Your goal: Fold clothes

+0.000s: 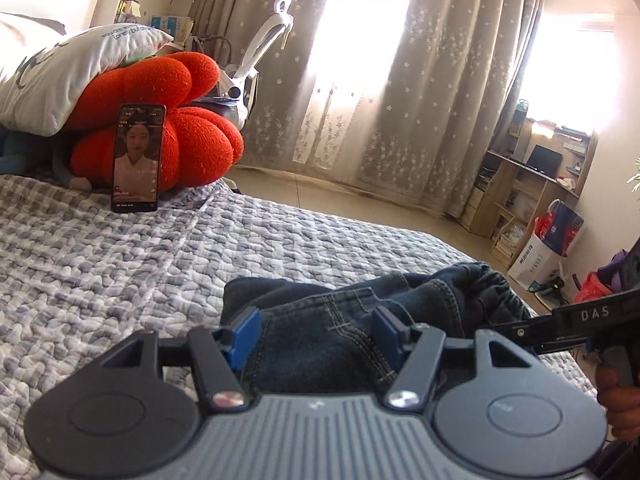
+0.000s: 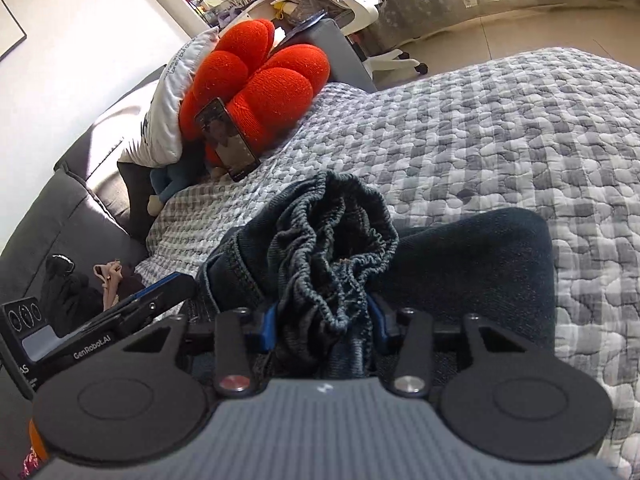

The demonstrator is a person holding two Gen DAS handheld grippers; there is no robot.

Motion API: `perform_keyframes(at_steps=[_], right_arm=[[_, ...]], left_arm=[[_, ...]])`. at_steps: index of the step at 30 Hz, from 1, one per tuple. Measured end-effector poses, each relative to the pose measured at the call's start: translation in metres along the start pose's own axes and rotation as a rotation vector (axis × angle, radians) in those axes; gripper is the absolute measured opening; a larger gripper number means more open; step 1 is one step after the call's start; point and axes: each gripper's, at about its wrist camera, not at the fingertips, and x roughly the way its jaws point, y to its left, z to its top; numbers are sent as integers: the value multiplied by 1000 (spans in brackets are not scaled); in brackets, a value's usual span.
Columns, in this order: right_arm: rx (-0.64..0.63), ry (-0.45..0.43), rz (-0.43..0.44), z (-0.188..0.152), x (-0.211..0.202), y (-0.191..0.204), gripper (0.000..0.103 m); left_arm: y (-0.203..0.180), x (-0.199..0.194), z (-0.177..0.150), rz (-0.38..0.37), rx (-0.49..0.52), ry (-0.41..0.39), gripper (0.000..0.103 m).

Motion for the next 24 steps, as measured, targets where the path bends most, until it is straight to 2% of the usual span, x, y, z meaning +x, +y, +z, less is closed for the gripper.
perform_keyframes(at_steps=[3,6,9,13,16,21,23,24], right_arm=[[9,-43,31,2,-16,3,34],[-3,-97,30,3,-32,3,32],[24,-102,33,3,-41,-8,32],[110,-39,2,-5,-38,-30,32],[198,-13,42,-8,-42,-50,32],[162,22,27,-15,-31,-60,36],[124,12,35,-13,-35,-55,47],[85,-2,18,-13,-38,-50,49]], left_arm=[[-6,-3,2,6,4,-59,46],[-16,-1,6,-52,9,-89,46],[-33,5,5,-102,56,-87,46],[-53,20,1,-144,123,-32,46],[-66,31,-4,-159,174,9,47],[-78,54,-18,-104,263,113,50],[-81,55,-21,-83,301,119,51],[-81,53,-20,-84,302,111,51]])
